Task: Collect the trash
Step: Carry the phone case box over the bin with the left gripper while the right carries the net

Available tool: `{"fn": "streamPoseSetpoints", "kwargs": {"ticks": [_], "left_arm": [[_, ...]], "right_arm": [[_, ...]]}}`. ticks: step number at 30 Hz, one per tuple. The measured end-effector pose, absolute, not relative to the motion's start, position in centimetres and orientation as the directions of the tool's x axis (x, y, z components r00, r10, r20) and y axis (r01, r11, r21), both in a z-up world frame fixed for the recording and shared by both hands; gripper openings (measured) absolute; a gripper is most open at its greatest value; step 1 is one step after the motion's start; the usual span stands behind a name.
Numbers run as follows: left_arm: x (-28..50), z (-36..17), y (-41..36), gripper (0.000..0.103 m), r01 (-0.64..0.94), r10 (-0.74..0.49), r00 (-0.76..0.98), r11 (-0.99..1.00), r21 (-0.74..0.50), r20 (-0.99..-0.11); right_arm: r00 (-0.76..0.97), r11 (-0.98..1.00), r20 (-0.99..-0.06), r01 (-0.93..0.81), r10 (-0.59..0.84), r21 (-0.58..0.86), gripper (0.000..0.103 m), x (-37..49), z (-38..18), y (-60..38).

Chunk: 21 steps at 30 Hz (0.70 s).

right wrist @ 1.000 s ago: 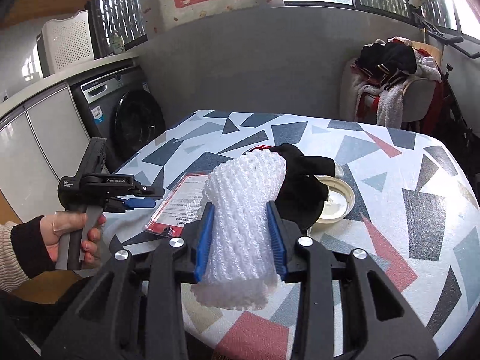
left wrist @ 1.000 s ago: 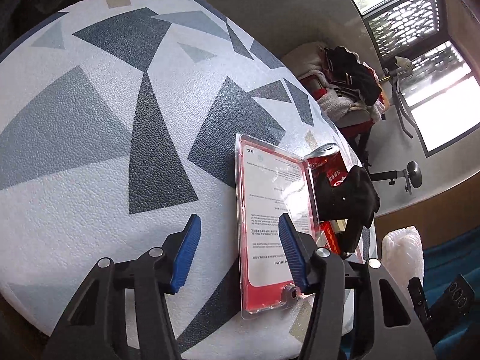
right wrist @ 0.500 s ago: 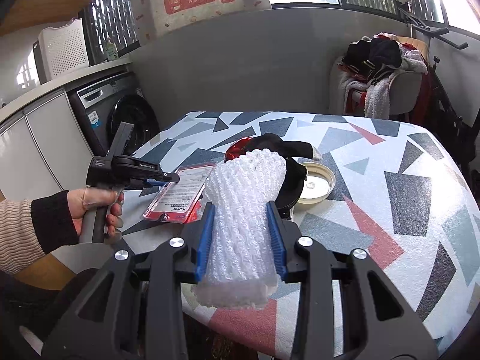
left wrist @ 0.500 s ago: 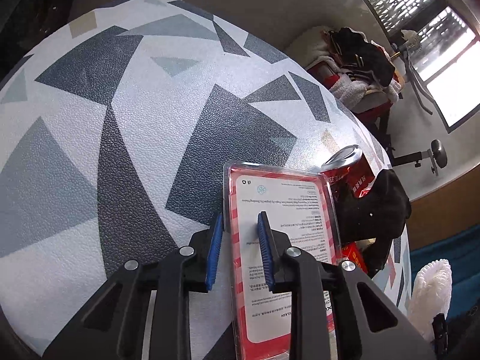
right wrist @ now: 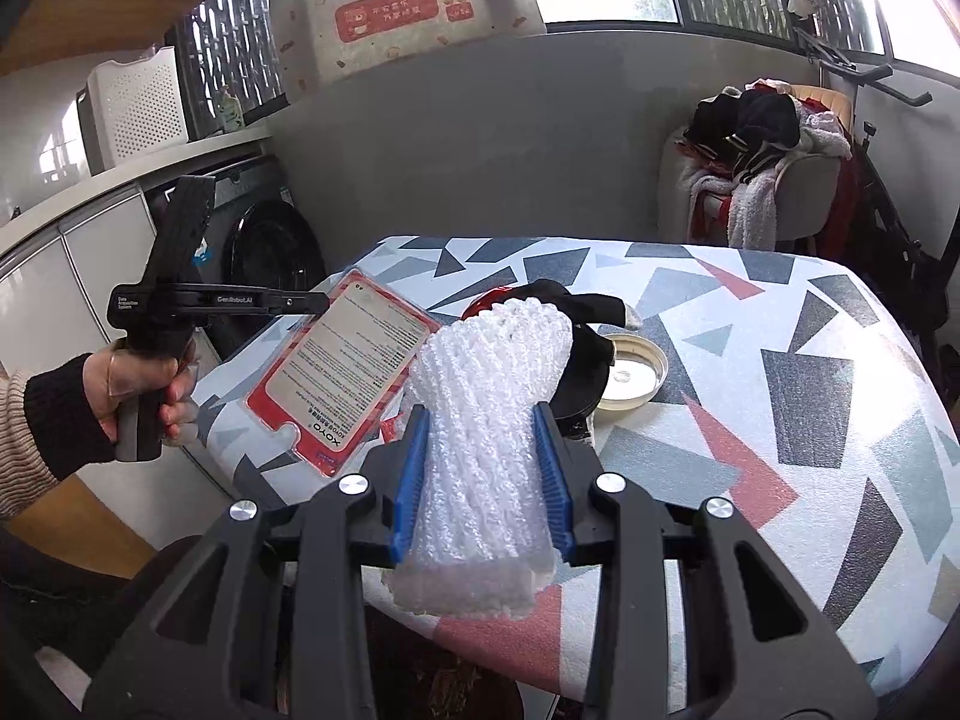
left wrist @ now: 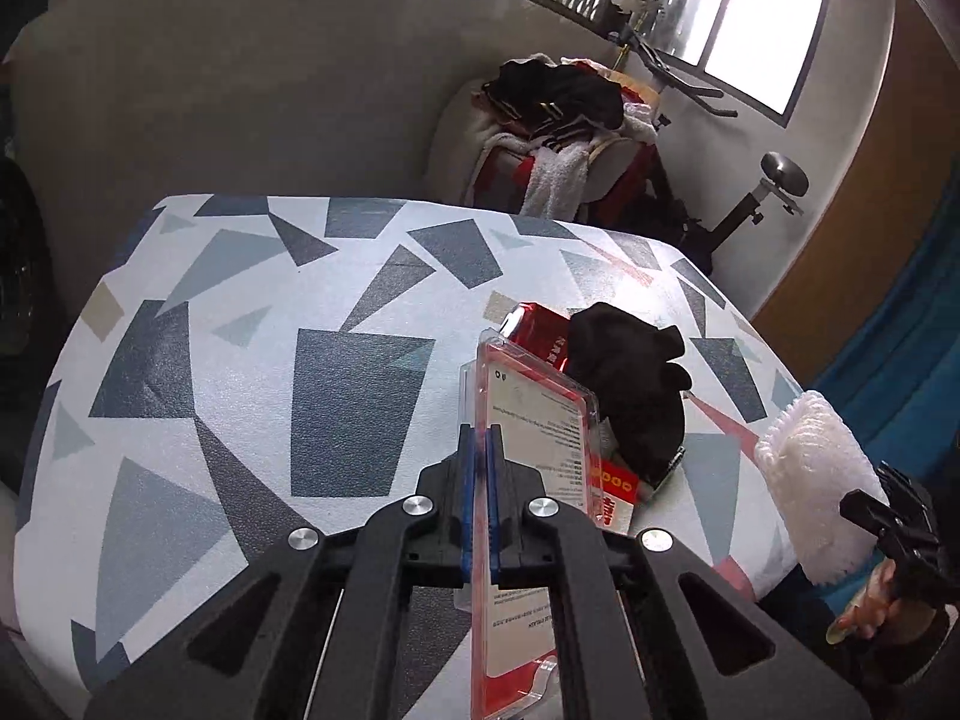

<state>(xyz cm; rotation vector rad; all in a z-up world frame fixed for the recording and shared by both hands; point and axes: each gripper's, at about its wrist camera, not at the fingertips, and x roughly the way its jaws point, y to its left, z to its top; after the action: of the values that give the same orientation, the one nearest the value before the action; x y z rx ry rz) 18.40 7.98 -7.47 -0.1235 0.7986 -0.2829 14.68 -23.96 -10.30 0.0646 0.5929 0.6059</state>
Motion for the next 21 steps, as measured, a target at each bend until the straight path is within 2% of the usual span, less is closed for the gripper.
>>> {"fn": "streamPoseSetpoints", "kwargs": {"ticks": [3, 9, 21], "left_arm": [[16.1, -6.2, 6.3, 0.004, 0.259, -0.303, 0.675, 0.951, -0.168, -0.672], [11.9, -4.3, 4.6, 0.004, 0.346, -0.373, 0.687, 0.923, -0.171, -0.624], [5.2, -8.5, 0.9, 0.004, 0.471, -0.469, 0.598, 0.862, -0.188, -0.650]], "right_arm": [[0.663, 0.825, -0.501, -0.515, 0.556, 0.234, 0.037, 13.9, -10.1, -24.1], [0.673, 0.828, -0.491, -0.512, 0.553, 0.230, 0.037, 11.9, -9.4, -24.9], [0.682, 0.842, -0.501, -0.488, 0.533, 0.231, 0.037, 8.9, -9.5, -26.5]]}}
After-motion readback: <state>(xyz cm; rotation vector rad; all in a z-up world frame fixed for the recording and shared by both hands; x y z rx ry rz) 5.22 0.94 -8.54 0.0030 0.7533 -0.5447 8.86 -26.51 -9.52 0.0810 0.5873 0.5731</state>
